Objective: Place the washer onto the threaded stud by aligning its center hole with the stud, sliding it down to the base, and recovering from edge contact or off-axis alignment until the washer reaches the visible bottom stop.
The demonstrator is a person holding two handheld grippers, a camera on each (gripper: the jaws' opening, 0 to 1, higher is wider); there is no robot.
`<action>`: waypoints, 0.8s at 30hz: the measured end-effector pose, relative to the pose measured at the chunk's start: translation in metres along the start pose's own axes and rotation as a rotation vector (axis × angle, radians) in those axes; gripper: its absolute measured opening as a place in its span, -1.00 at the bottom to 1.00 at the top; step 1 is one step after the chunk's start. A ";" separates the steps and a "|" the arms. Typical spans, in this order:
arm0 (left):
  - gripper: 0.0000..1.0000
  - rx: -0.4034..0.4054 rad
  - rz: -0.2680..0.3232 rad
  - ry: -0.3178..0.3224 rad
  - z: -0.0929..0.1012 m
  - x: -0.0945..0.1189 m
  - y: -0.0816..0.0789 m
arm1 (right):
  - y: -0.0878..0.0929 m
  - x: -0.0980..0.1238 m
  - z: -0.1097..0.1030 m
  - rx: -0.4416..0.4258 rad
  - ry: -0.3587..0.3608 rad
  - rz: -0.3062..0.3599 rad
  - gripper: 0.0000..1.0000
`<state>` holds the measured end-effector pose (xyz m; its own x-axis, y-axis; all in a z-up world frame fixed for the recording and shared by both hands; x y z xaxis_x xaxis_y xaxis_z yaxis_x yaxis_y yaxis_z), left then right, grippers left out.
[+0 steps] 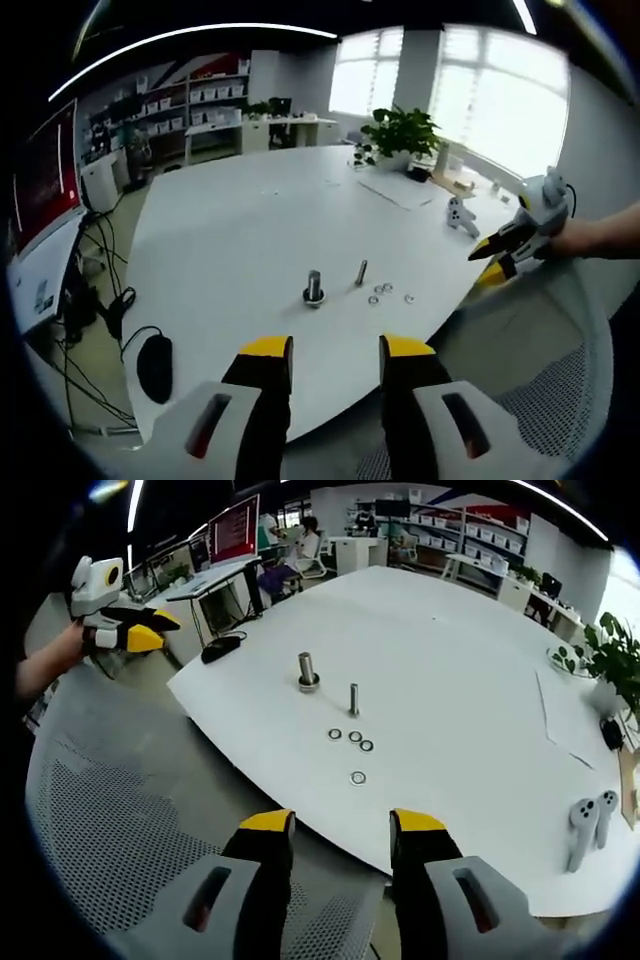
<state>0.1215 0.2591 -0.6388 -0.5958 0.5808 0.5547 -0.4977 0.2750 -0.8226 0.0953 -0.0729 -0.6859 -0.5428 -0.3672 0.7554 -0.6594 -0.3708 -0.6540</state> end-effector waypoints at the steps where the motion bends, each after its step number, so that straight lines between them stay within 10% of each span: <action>1: -0.35 -0.005 0.001 0.002 0.001 0.001 0.001 | 0.000 0.000 0.000 0.002 0.001 -0.002 -0.20; 24: -0.36 0.016 -0.020 0.015 0.005 -0.002 0.015 | 0.004 -0.002 -0.002 0.022 -0.012 -0.041 -0.20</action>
<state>0.1119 0.2579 -0.6515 -0.5767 0.5866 0.5686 -0.5191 0.2744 -0.8095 0.0928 -0.0722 -0.6905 -0.5091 -0.3611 0.7813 -0.6695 -0.4043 -0.6231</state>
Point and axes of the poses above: the point that each gripper's makers call its tool centre point, and the gripper's own axes: x roughly backward along the fingers, z roughly to its right, y roughly out of its underside, the point moved 8 cm from there along x, roughly backward along the fingers, and after that the axes turned 3 degrees about z, right-handed, at the moved point
